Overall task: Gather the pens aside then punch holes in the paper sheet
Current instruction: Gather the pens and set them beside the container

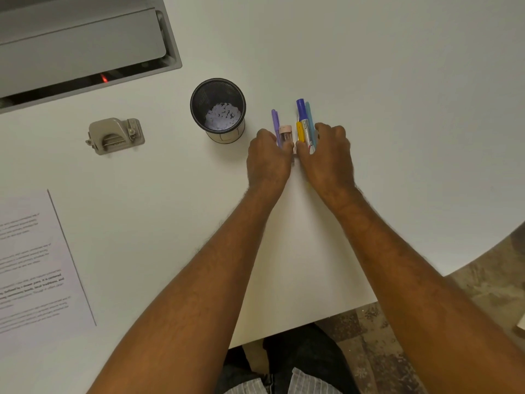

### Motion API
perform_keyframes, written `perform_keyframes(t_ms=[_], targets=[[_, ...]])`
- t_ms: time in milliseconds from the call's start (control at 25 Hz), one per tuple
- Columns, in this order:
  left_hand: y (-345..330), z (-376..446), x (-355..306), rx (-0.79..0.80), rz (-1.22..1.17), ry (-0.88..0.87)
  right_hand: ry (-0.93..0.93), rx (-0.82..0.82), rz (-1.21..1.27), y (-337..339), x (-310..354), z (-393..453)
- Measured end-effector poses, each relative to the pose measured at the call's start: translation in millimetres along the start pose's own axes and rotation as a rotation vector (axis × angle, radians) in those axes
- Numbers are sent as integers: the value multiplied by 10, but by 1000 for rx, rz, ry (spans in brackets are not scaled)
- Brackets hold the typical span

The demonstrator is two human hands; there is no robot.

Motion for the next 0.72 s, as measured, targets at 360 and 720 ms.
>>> perform_keyframes(t_ms=[360,720], targets=[[70,-41,32,57,-54,-24,48,23,5,-30,-13,-63],[247,-254,151,58,-37,-87,67,-67,-59,-13,2,-183]])
Point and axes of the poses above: each hand's wrist, its own z-axis towards the middle knuckle, its own y-axis out of the back of the hand, x = y × z, the point moved 8 cm from there along z, towards the middle knuckle, and after that the axes turned 2 degrees about -x, right-handed, at the moved point
